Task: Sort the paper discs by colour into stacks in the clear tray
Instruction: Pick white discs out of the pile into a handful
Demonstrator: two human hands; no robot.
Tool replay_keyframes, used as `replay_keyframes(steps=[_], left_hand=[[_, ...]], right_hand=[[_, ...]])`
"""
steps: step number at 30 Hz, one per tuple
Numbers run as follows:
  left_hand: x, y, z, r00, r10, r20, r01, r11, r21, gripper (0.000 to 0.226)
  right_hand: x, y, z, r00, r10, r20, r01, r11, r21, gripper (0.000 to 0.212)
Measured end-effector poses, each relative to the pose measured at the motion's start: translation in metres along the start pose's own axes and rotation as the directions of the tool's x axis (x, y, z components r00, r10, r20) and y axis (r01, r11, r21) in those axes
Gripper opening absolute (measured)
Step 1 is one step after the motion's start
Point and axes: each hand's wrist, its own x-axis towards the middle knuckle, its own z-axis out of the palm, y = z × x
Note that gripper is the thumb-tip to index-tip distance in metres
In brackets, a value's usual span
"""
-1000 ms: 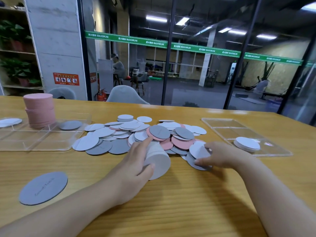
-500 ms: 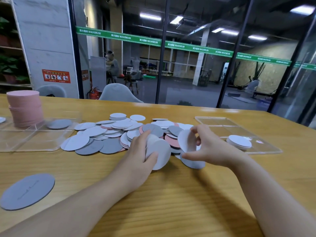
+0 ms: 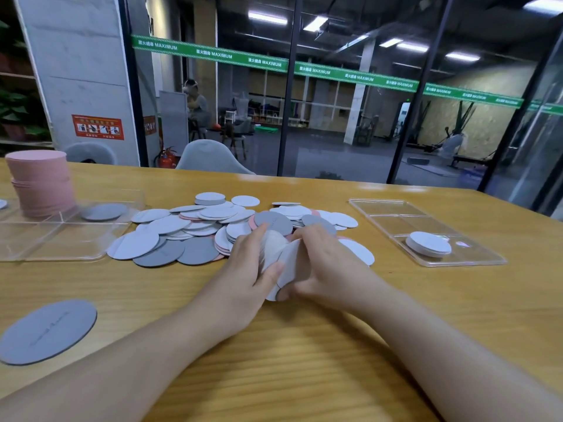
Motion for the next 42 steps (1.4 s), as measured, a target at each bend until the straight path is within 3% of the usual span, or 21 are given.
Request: replay_keyframes(steps=[3,8,14,18,25,29,34,38,42], left_hand=[[-0.002,0.002,-0.002,1.000,0.003,0.015,-0.004,1.000,0.014,0.066],[-0.004,0.004,-0.008,0.999,0.016,0.051,-0.019,0.998,0.057,0.066],[-0.005,0.003,-0.013,0.996,0.018,0.083,-0.025,0.996,0.086,0.065],[-0.005,0.003,-0.015,0.995,0.017,0.098,-0.026,0.996,0.088,0.064],[-0.006,0.003,-0.015,0.995,0.011,0.098,-0.020,0.995,0.095,0.064],[-0.006,0.004,-0.016,0.995,0.006,0.101,-0.014,0.996,0.086,0.064],[-0.006,0.004,-0.016,0.995,0.007,0.097,-0.015,0.997,0.081,0.064],[-0.006,0.004,-0.016,0.996,0.004,0.093,-0.012,0.996,0.086,0.064],[-0.006,0.002,-0.016,0.996,0.007,0.088,-0.015,0.996,0.091,0.064]], right_hand=[[0.003,0.015,-0.011,0.999,0.017,0.039,-0.020,0.996,0.082,0.068],[0.003,0.065,-0.024,0.976,0.216,-0.002,-0.216,0.974,0.069,0.065],[0.007,0.090,-0.024,0.901,0.420,-0.106,-0.429,0.899,-0.085,0.053],[0.009,0.086,-0.022,0.864,0.504,-0.015,-0.500,0.854,-0.145,0.064],[0.008,0.089,-0.029,0.830,0.549,0.097,-0.530,0.831,-0.168,0.089],[0.006,0.087,-0.031,0.824,0.542,0.167,-0.489,0.829,-0.272,0.073],[0.005,0.079,-0.032,0.846,0.516,0.136,-0.477,0.845,-0.240,0.089],[0.002,0.075,-0.036,0.855,0.511,0.084,-0.500,0.857,-0.124,0.075],[0.004,0.067,-0.035,0.843,0.528,0.102,-0.512,0.846,-0.147,0.060]])
